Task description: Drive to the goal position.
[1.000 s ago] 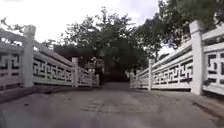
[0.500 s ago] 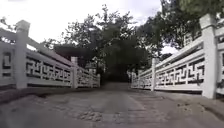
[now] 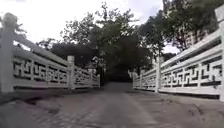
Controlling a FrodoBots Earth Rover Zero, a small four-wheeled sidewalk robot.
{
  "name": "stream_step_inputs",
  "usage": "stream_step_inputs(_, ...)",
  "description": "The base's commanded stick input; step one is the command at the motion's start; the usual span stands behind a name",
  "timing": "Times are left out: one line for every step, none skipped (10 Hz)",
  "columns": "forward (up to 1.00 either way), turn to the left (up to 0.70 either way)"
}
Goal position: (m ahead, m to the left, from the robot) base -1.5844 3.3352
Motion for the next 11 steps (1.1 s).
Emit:
stream_step_inputs(0.70,0.00)
stream_step_inputs(0.70,0.00)
stream_step_inputs(0.70,0.00)
stream_step_inputs(0.70,0.00)
stream_step_inputs(0.70,0.00)
stream_step_inputs(0.70,0.00)
stream_step_inputs(0.70,0.00)
stream_step_inputs(0.70,0.00)
stream_step_inputs(0.70,0.00)
stream_step_inputs(0.70,0.00)
stream_step_inputs(0.70,0.00)
